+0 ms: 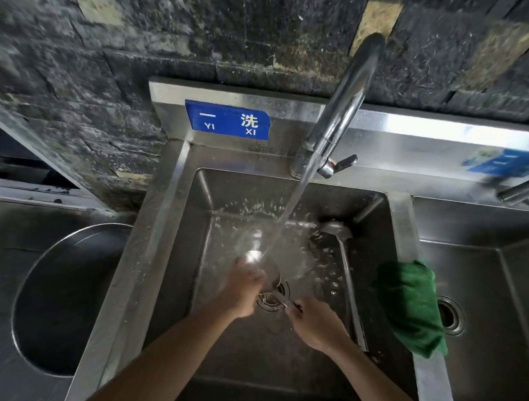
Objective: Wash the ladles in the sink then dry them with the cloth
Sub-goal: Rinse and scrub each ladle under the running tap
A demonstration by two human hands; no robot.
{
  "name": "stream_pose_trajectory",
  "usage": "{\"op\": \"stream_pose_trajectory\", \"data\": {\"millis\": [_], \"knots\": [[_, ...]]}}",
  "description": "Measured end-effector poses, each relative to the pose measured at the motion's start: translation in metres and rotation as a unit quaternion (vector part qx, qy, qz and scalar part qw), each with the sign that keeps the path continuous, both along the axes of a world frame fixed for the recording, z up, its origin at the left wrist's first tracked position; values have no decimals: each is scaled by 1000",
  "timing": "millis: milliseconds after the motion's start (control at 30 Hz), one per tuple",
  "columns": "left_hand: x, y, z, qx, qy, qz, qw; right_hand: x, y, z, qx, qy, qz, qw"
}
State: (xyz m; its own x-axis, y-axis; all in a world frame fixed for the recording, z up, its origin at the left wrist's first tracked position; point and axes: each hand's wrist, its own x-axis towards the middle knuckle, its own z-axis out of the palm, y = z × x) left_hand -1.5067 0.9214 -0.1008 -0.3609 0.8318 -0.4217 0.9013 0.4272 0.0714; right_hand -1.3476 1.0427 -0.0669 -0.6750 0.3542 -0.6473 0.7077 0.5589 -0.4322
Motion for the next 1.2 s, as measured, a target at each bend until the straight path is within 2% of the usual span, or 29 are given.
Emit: {"op": "stream_pose_trajectory", "data": {"millis": [100, 333, 467, 533, 667, 767, 900, 967, 1033, 1100, 1200], "knots": [[-16, -10, 3, -15, 50, -53, 997, 12, 11, 7, 32, 3, 18, 999], [32, 12, 2, 94, 42, -12, 995, -10, 4, -4, 31, -22, -4, 999], [37, -2, -5, 132, -1, 116, 984, -15, 4, -16, 13, -58, 35, 998], [41, -9, -12, 123, -38, 152, 980, -21, 1, -18, -4, -50, 19, 999], [38, -10, -20, 135, -82, 160, 974, -32, -13, -12, -61, 17, -29, 998], [19, -2, -16, 162, -68, 138, 975, -24, -23, -8, -37, 39, -16, 998], [-17, 7, -4, 110, -147, 221, 958, 0, -25, -7, 0, 59, -6, 998], [-14, 13, 1, 88, -134, 185, 970, 0, -22, -7, 22, 60, 0, 998], [-3, 21, 1, 81, -104, 90, 987, -10, -21, -5, 51, 55, 1, 997], [5, 26, 1, 79, -114, 35, 990, -18, -20, -2, 52, 62, -13, 997], [-12, 31, 10, 103, -225, 98, 964, -7, -17, 1, 56, 61, -32, 996]]}}
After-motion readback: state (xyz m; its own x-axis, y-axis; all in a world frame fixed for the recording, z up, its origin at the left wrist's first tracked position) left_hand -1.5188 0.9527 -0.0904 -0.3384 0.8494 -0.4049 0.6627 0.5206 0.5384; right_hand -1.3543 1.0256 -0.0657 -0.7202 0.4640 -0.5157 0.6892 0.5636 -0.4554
